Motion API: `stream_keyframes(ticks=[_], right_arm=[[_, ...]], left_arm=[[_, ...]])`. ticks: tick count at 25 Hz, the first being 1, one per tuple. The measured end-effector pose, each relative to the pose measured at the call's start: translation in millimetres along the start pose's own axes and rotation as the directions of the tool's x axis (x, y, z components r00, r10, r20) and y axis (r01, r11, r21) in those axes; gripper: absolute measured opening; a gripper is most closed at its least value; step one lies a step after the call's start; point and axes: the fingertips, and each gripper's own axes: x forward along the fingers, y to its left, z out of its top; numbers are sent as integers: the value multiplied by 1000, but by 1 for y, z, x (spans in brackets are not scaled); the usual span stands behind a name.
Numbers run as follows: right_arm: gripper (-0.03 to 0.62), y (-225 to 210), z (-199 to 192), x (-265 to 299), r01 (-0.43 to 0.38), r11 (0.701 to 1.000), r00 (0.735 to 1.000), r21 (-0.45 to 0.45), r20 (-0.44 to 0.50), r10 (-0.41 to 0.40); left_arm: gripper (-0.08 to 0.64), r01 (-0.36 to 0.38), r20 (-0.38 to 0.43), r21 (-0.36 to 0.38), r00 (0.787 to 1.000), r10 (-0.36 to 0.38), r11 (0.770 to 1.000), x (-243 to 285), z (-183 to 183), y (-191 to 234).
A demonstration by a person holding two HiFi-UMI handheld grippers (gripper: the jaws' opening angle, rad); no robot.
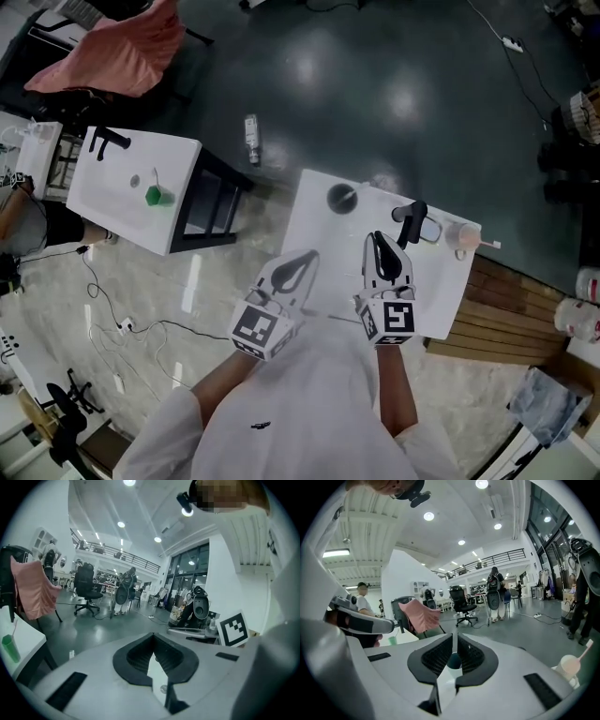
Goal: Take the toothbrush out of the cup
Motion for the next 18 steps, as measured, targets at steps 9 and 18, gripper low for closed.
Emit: stream_keyframes(ticks=[9,18], right_arm=[[29,-4,-24,41,-24,999,998,23,-59,26],[55,-17,-49,74,-29,997,992,76,-120,38]], left_arm=[[3,-16,-38,-26,999,15,1000,21,-13,22],[3,-26,-65,-32,998,23,999,34,-24,34]])
